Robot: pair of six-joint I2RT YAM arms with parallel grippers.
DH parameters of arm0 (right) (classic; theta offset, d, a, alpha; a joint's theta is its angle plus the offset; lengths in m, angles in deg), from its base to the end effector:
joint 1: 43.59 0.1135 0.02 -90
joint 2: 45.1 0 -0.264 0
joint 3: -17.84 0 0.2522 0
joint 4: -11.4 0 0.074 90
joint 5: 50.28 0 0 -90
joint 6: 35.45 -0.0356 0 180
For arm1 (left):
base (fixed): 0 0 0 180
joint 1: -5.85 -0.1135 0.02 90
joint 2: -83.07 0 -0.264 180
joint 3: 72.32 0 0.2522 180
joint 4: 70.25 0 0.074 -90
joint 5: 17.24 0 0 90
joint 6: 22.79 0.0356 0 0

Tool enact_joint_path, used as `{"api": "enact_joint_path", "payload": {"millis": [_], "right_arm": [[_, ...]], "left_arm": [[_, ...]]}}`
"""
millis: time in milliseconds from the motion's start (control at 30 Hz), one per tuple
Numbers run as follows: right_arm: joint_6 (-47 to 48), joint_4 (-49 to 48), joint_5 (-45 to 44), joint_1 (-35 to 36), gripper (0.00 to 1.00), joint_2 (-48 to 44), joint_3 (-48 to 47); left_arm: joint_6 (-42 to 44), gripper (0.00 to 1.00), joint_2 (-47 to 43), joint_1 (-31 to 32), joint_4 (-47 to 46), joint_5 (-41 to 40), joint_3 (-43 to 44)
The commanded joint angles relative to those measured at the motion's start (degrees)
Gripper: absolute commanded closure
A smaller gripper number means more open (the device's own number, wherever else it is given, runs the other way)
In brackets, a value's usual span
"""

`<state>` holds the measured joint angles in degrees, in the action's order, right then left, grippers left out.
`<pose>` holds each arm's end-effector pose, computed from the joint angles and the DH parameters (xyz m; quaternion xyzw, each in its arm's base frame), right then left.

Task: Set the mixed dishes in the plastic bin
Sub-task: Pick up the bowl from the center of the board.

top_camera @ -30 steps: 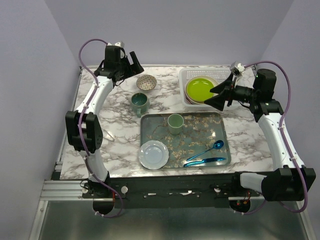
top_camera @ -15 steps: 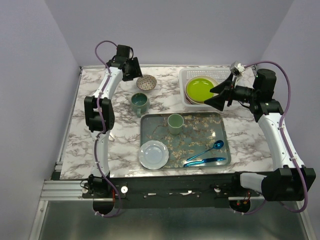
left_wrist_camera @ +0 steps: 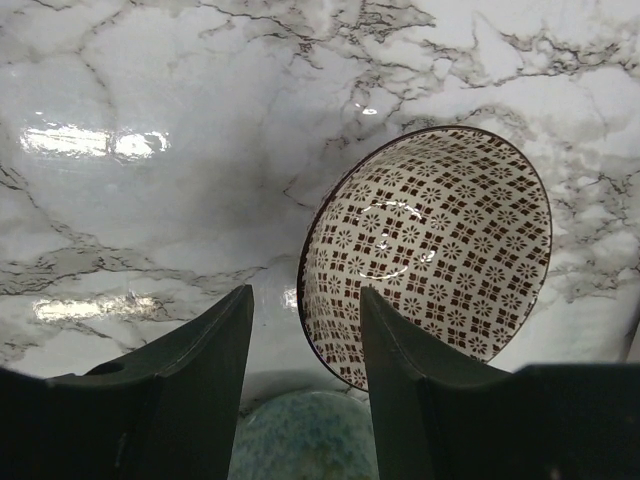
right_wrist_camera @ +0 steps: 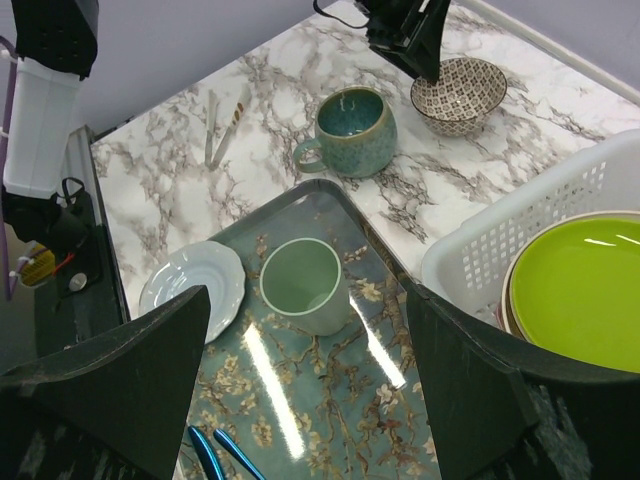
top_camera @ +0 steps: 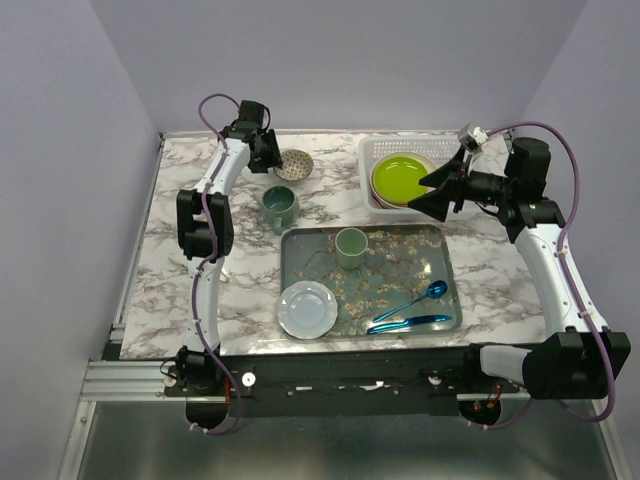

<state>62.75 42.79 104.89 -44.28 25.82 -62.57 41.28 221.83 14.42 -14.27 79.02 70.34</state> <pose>0.2654 0.0291 0.3714 -0.3466 0.6769 0.4083 0.5049 0.5308 -0.0839 0.2184 -0.1250 0.9362 -0.1455 0.2945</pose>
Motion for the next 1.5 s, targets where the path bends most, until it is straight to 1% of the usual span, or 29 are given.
{"api": "enact_joint_path", "payload": {"millis": [0,67,100,167,200,267,300,333,467,500,633,700,733,800,933,1000,1033,1067,1133,1200,1233,1267,1333,1367,1400,1433,1467], "right_arm": [[0.8,-0.8,1.1,0.1,0.13,0.5,0.8],[0.9,-0.8,1.1,0.1,0.13,0.6,0.8],[0.9,-0.8,1.1,0.1,0.13,0.7,0.8],[0.9,-0.8,1.1,0.1,0.13,0.7,0.8],[0.8,-0.8,1.1,0.1,0.13,0.7,0.8],[0.8,-0.8,1.1,0.1,0.13,0.7,0.8],[0.8,-0.8,1.0,0.1,0.13,0.7,0.8],[0.9,-0.8,1.0,0.1,0.13,0.7,0.8],[0.9,-0.8,1.0,0.1,0.13,1.0,0.9],[1.0,-0.8,1.1,0.1,0.13,1.0,0.9],[1.4,-0.8,0.9,0.1,0.13,1.1,1.1],[1.4,-0.7,0.8,0.1,0.13,1.1,1.1],[1.5,-0.7,0.7,0.1,0.13,1.1,1.1],[1.5,-0.7,0.5,0.1,0.13,1.1,1.2],[1.9,-0.6,0.3,0.1,0.13,1.0,1.2],[2.0,-0.5,0.0,0.1,0.13,0.9,1.2],[2.0,-0.5,-0.1,0.1,0.13,0.8,1.2],[2.1,-0.4,-0.2,0.1,0.13,0.8,1.2],[2.2,-0.2,-0.5,0.1,0.13,0.6,1.1],[2.1,0.1,-0.7,0.2,0.13,0.5,0.8],[2.1,0.2,-0.7,0.2,0.13,0.3,0.6],[1.8,0.7,-0.8,0.2,0.13,0.3,0.5],[1.6,1.0,-1.8,0.4,0.13,-0.2,-0.1],[1.3,1.4,-2.1,0.6,0.13,-0.2,-0.3],[1.3,1.6,-3.2,0.6,0.13,-0.3,-0.5],[1.3,1.9,-3.8,0.6,0.13,-0.4,-0.7],[1.1,2.2,-4.5,2.1,0.13,-0.5,-1.0]], "left_arm": [[1.1,0.54,2.5,-0.5,0.7,1.7,1.9],[1.0,0.58,2.7,-0.6,0.4,2.2,1.9],[0.9,0.64,2.7,-0.7,-0.1,2.5,1.8],[0.4,0.7,2.4,-0.8,-0.7,3.7,1.4],[0.4,0.79,2.3,-0.8,-1.3,3.9,1.3],[0.3,0.89,1.6,-0.8,-1.9,5.3,1.1],[0.2,0.97,1.1,-1.0,-2.8,5.7,0.7],[0.1,1.0,0.6,-1.1,-3.5,6.1,-0.2],[-1.8,1.0,-5.0,-1.7,-7.8,8.5,-4.3],[-3.2,1.0,-6.2,-1.9,-10.0,8.5,-5.5],[-6.8,1.0,-13.1,-2.1,-17.9,9.2,-14.5],[-8.6,1.0,-17.1,-2.1,-22.5,9.9,-17.5],[-10.6,1.0,-18.3,-2.1,-24.1,10.2,-20.7],[-12.1,1.0,-22.0,-2.1,-28.4,11.0,-23.7],[-15.7,1.0,-27.2,-2.0,-33.2,12.5,-30.7],[-17.7,1.0,-30.6,-1.6,-35.0,12.0,-33.2],[-18.4,1.0,-32.0,-1.3,-35.5,11.5,-36.2],[-20.0,1.0,-34.9,-0.9,-36.4,10.5,-38.0],[-20.8,1.0,-38.1,0.5,-38.1,8.5,-42.8],[-21.5,1.0,-43.5,2.0,-39.1,3.6,-46.4],[-21.9,1.0,-45.5,3.8,-39.6,1.8,-50.1],[-22.1,1.0,-49.1,4.8,-40.2,-0.4,-52.0],[-22.5,1.0,-52.7,7.1,-40.9,-7.5,-56.9],[-22.8,1.0,-55.8,9.9,-40.5,-10.4,-58.0],[-22.8,1.0,-57.1,11.6,-39.3,-15.9,-59.1],[-23.3,1.0,-58.3,13.2,-38.3,-19.0,-60.6],[-23.7,1.0,-60.3,16.7,-37.3,-21.7,-61.0]]}}
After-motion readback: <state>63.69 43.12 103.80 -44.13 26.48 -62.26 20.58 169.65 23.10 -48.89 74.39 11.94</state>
